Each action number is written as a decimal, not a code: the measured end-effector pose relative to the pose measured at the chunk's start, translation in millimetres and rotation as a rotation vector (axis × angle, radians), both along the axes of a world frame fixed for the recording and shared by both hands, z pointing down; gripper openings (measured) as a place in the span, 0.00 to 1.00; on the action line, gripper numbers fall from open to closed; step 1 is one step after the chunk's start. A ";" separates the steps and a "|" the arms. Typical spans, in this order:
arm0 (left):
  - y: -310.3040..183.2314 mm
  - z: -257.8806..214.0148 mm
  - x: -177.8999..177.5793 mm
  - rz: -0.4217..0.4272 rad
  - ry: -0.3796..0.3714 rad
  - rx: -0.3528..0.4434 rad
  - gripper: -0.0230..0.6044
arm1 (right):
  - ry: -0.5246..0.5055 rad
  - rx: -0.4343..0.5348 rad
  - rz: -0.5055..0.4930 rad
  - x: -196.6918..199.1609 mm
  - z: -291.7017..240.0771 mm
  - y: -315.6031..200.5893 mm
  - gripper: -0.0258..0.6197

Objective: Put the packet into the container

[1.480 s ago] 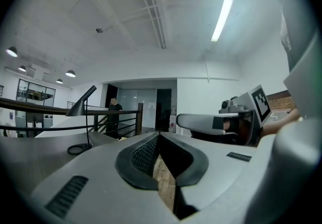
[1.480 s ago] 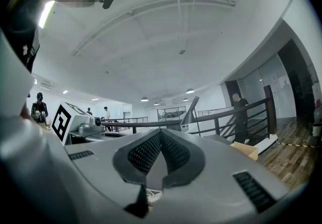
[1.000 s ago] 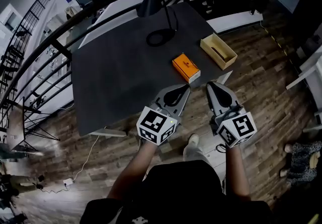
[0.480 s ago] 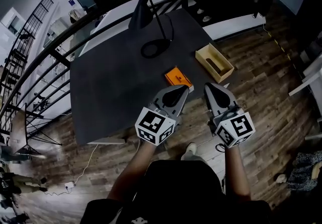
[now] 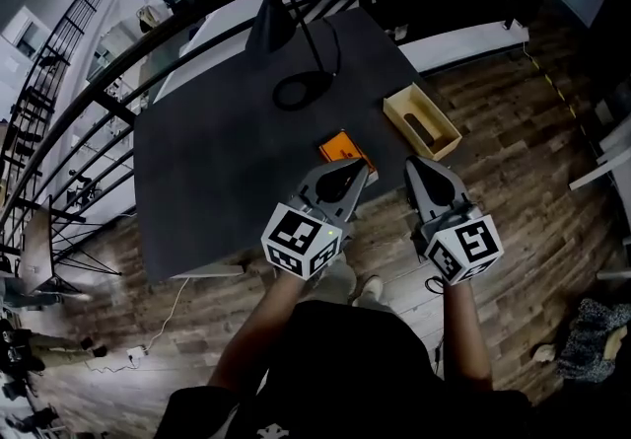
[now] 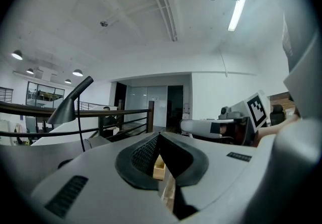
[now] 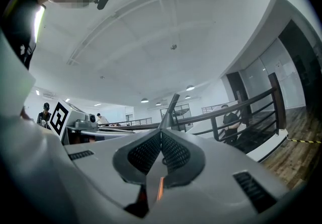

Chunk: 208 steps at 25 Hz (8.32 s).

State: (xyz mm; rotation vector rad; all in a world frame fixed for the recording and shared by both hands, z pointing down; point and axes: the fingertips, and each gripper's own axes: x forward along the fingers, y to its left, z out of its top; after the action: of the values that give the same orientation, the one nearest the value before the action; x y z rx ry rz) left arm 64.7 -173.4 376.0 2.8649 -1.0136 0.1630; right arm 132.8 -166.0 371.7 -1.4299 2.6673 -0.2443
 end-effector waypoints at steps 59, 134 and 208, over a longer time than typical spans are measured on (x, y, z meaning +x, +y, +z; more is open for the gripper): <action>-215.1 23.3 -38.3 0.055 0.113 -0.040 0.05 | 0.377 -0.462 -0.100 -83.2 159.0 -169.7 0.08; -228.8 24.7 10.7 0.024 0.122 -0.032 0.05 | 0.816 -0.722 -0.040 57.8 208.1 -211.4 0.52; -245.1 31.9 18.9 -0.056 0.090 -0.057 0.05 | 0.747 -0.812 -0.175 97.0 281.4 -229.6 0.60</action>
State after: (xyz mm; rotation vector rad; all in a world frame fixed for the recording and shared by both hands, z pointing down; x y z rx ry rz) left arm 83.5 -418.5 407.9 2.7624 -1.0537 0.0572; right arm 229.7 -395.6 653.1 -1.7182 3.5331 -1.1179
